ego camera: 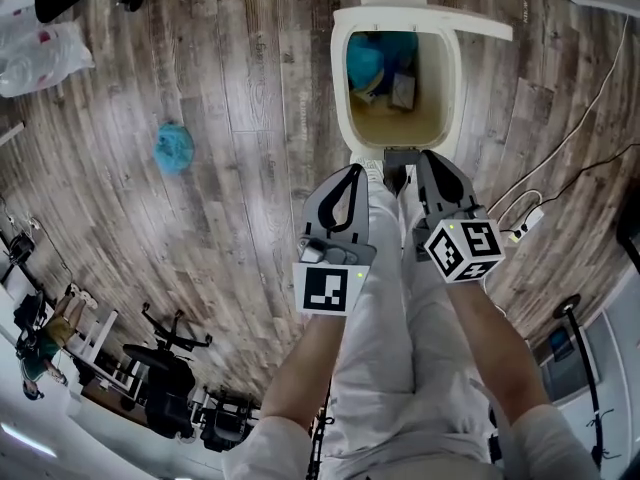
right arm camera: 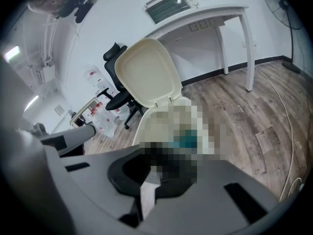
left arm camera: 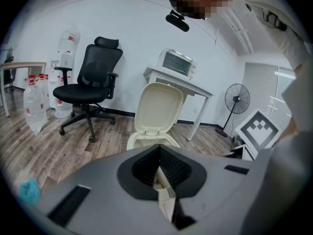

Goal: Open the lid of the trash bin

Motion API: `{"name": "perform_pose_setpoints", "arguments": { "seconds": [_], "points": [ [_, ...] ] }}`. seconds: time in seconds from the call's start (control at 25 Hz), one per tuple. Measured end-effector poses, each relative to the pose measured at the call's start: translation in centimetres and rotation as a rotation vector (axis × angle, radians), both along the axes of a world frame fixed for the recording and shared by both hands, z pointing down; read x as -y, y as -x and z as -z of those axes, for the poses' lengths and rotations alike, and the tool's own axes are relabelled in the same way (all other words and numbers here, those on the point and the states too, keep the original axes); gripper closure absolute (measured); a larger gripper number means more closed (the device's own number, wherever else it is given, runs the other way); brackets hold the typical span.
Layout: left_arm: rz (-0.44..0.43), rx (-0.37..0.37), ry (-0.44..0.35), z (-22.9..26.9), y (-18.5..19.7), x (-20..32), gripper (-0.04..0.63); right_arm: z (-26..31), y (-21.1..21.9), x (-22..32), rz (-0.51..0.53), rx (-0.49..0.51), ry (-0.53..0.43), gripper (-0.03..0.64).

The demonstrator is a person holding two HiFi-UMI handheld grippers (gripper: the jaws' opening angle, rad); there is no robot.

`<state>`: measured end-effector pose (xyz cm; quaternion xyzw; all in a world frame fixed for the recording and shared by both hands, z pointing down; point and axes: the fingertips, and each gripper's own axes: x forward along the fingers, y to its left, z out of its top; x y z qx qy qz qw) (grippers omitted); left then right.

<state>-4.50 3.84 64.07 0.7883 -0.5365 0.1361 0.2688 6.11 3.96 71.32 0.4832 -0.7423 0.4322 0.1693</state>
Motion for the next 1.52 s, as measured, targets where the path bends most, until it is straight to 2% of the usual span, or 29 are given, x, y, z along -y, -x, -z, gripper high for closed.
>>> {"name": "perform_pose_setpoints", "arguments": {
  "seconds": [0.24, 0.6, 0.92, 1.12, 1.24, 1.4, 1.52],
  "points": [
    [0.002, 0.003, -0.071, 6.4, 0.5, 2.1, 0.597, 9.0, -2.6, 2.9, -0.049, 0.009, -0.109, 0.601],
    [0.003, 0.006, -0.238, 23.3, 2.3, 5.9, 0.597, 29.1, -6.5, 7.0, 0.015, -0.074, -0.374, 0.601],
    [-0.009, 0.040, -0.368, 37.8, 2.7, 6.3, 0.597, 45.3, -11.2, 8.7, -0.079, -0.077, -0.540, 0.600],
    [-0.038, 0.069, -0.459, 44.6, 2.8, 5.7, 0.597, 54.3, -13.3, 7.9, -0.109, -0.073, -0.656, 0.601],
    [-0.010, 0.063, -0.517, 49.1, 3.5, 5.7, 0.597, 58.6, -14.8, 7.1, -0.136, -0.072, -0.712, 0.600],
    [0.027, 0.093, -0.599, 54.7, 4.9, 5.6, 0.597, 63.2, -17.2, 5.8, -0.178, -0.086, -0.779, 0.601],
    [0.059, 0.062, -0.637, 58.4, 6.2, 5.0, 0.597, 66.5, -18.6, 4.8, -0.209, -0.089, -0.829, 0.600]
  ]
}}
